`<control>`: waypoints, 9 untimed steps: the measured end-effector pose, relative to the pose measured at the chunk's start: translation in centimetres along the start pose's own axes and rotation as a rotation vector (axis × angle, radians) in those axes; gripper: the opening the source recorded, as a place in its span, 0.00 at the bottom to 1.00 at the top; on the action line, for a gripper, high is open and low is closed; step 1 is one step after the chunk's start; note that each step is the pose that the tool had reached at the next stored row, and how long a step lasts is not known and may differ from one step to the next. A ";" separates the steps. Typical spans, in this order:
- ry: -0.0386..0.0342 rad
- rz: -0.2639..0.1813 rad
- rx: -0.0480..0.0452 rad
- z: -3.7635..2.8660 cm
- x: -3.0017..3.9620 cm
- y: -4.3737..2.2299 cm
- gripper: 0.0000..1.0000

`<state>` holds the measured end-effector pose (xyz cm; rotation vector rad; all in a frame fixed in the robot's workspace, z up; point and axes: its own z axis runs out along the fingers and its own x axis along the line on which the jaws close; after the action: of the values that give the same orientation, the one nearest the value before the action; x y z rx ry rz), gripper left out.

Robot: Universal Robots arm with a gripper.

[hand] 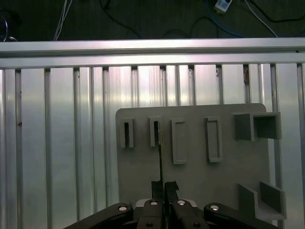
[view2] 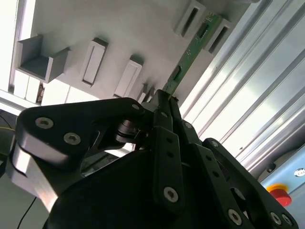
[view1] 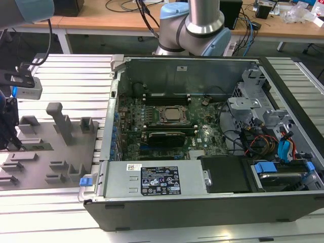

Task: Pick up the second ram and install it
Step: 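Pick up the second ram and move it above second insertion slot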

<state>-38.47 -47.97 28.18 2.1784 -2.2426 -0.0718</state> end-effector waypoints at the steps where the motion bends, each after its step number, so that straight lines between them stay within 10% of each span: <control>1: 0.0001 0.000 0.0000 -0.14 0.00 0.01 0.13; 9: 0.0001 0.000 0.0000 -1.98 -0.04 0.09 0.13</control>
<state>-38.47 -47.97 30.16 2.1783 -2.2426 -0.0717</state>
